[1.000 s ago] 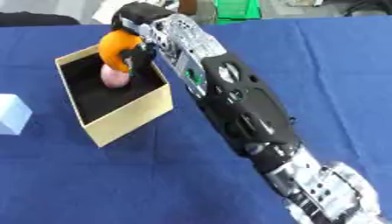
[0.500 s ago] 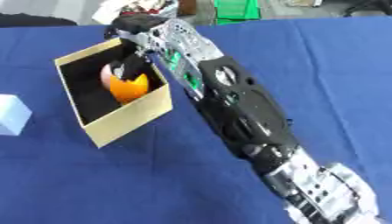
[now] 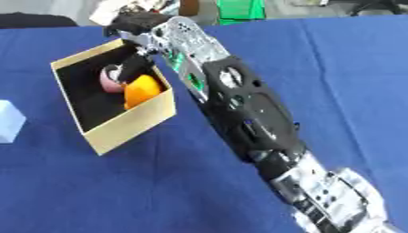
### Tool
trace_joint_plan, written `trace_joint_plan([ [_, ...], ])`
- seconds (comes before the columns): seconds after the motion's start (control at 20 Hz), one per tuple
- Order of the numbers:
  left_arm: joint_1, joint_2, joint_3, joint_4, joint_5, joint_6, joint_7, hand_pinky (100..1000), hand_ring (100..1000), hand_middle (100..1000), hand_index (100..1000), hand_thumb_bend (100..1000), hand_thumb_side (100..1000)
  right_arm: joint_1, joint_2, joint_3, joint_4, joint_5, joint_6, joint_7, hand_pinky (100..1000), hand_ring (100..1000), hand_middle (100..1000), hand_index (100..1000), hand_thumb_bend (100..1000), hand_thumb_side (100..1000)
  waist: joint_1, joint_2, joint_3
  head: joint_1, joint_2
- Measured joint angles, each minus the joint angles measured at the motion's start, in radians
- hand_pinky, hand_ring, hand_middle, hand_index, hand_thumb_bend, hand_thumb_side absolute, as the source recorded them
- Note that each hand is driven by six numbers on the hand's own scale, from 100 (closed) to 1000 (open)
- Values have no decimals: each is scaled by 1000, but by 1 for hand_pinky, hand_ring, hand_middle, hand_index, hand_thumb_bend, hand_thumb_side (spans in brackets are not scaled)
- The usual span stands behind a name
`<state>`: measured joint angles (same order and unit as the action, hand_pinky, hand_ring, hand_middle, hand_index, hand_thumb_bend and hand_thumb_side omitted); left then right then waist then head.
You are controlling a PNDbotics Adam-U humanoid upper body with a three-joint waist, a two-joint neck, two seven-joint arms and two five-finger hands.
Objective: Pick up objects on the table and place them in the box.
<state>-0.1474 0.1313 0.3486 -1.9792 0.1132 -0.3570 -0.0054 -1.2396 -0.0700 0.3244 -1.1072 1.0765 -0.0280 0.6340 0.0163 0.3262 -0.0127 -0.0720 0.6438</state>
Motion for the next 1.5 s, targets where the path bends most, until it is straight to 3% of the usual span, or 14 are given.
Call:
trace_joint_plan([
  [0.25,0,0,0,0,-3,1,0,724,654,679,798,275,931,12,-8,-19,-52,0,16,-16,880,1000,1000,1000,100,570,1,0,0,19,16],
  [0.55,-3,0,0,0,-7,0,0,724,654,680,799,278,935,37,-41,-64,-188,-19,60,-64,885,1000,980,1000,100,524,1,9,0,49,23],
  [0.75,-4,2,0,0,-7,-1,6,724,656,683,801,278,934,67,-77,-102,-302,-74,101,-113,892,1000,953,1000,100,552,1,13,0,59,23],
  [0.85,-4,13,0,0,-9,-7,13,725,659,687,804,274,930,85,-98,-121,-355,-115,124,-151,892,1000,930,1000,100,614,1,13,0,61,23],
  [0.9,-5,25,0,0,-13,-12,19,725,664,693,809,267,924,96,-108,-132,-379,-140,137,-176,889,1000,902,987,100,701,0,13,0,61,23],
  [1.0,-7,59,0,0,-30,-24,41,725,668,697,811,261,918,120,-132,-152,-422,-195,166,-237,884,1000,876,965,100,734,0,13,-1,62,23],
  [1.05,-9,82,0,0,-42,-29,57,726,671,700,813,258,915,134,-143,-161,-441,-225,181,-272,883,1000,868,963,100,693,0,12,-2,64,23],
  [1.25,-19,186,1,0,-132,-42,151,726,686,713,822,232,897,194,-184,-192,-503,-368,211,-427,865,1000,802,945,100,678,0,2,-7,74,24],
  [1.4,-20,267,0,0,-246,-48,237,726,701,726,833,207,888,237,-210,-214,-539,-480,198,-538,867,1000,757,927,100,659,-5,0,-8,81,26],
  [1.5,-20,320,-1,0,-336,-52,291,727,712,734,842,249,835,267,-229,-231,-554,-545,180,-597,871,1000,745,920,100,659,-9,-1,-8,87,29],
])
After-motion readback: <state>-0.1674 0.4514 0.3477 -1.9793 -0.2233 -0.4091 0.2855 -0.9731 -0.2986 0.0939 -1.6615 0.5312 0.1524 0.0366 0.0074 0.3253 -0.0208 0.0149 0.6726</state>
